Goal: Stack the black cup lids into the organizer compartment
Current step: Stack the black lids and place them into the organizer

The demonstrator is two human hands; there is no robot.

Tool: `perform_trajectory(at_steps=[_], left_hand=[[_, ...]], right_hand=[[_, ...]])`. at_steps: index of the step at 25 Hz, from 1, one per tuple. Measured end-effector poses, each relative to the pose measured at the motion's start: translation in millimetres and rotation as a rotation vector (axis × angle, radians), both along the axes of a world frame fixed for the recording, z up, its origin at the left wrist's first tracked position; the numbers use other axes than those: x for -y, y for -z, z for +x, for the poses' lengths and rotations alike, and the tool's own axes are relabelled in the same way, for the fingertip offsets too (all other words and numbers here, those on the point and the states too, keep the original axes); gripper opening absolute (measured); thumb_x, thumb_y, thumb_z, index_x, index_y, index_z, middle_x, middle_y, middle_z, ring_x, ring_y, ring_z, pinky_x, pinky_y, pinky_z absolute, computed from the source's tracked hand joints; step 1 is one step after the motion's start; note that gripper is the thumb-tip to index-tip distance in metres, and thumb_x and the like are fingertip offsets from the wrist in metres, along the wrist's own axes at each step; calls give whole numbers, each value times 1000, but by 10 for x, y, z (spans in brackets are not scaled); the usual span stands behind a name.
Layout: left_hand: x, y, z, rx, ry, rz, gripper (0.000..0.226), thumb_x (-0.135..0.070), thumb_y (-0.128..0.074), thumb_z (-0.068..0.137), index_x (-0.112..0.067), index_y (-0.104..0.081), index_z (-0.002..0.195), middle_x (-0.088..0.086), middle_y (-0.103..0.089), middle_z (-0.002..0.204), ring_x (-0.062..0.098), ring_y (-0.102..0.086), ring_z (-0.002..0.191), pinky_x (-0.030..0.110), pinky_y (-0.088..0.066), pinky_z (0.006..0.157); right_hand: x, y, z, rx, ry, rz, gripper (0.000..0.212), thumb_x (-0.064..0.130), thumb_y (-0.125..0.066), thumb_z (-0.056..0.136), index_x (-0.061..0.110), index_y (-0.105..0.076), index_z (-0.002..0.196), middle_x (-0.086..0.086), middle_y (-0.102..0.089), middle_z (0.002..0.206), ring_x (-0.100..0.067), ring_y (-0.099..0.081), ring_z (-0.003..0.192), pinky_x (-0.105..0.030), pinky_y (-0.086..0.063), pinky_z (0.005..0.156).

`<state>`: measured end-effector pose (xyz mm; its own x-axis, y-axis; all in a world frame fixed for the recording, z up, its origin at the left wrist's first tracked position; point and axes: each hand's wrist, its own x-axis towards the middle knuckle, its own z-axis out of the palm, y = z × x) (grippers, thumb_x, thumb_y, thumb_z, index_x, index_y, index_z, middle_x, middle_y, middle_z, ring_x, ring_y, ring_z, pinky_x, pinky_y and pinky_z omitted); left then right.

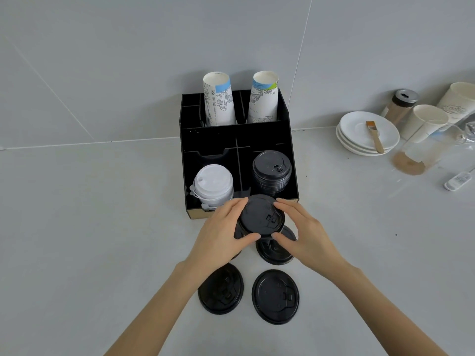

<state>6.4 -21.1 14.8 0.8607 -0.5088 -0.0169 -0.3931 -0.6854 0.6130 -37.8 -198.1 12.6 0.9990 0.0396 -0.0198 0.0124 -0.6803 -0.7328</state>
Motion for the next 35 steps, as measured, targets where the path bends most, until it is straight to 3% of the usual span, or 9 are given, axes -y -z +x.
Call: perform_trajectory(at_steps=[5,11,20,24,29,35], left_hand=[[128,-97,170,13,-20,-6,71,-38,-60,81,-19,-24,138,-1,-33,145,16,-33,131,33,-32,107],[279,-184,465,23,-39,-4,66,-36,-60,81,-19,-28,136,-2,-35,144,17,-33,129,31,-29,105],[524,-178,914,65,-68,-29,53,-27,-60,83,-13,-39,129,3,-43,136,22,-43,118,33,-38,98],[599,-116,1032,35,-58,-1,51,-26,-57,85,-14,-38,131,2,-40,140,21,-38,124,38,-35,106],[610,-30,1094,4,-54,27,53,-26,-56,86,-13,-36,133,3,-38,142,20,-36,127,33,-31,105],[616,46,1086,-39,-46,40,55,-25,-56,86,-12,-33,134,3,-36,144,21,-35,129,28,-29,105]], right_hand=[[85,-128,152,47,25,-20,53,14,-61,81,16,-39,130,1,-39,140,-5,-39,119,13,-16,85],[180,-182,411,72,99,-19,52,15,-61,81,13,-41,128,-1,-42,140,-15,-41,127,-8,-22,96],[298,-146,835,90,248,3,49,18,-63,80,12,-44,125,-3,-46,136,-18,-45,121,-6,-24,88],[316,-73,943,68,281,-26,49,22,-63,80,13,-44,125,-3,-45,135,-21,-47,119,-21,-33,92],[311,2,1016,35,257,-77,50,24,-63,80,13,-44,125,-5,-45,135,-24,-47,119,-34,-40,97],[266,92,1005,40,268,-140,51,24,-62,80,11,-43,125,-7,-44,134,-26,-43,121,-39,-43,95]])
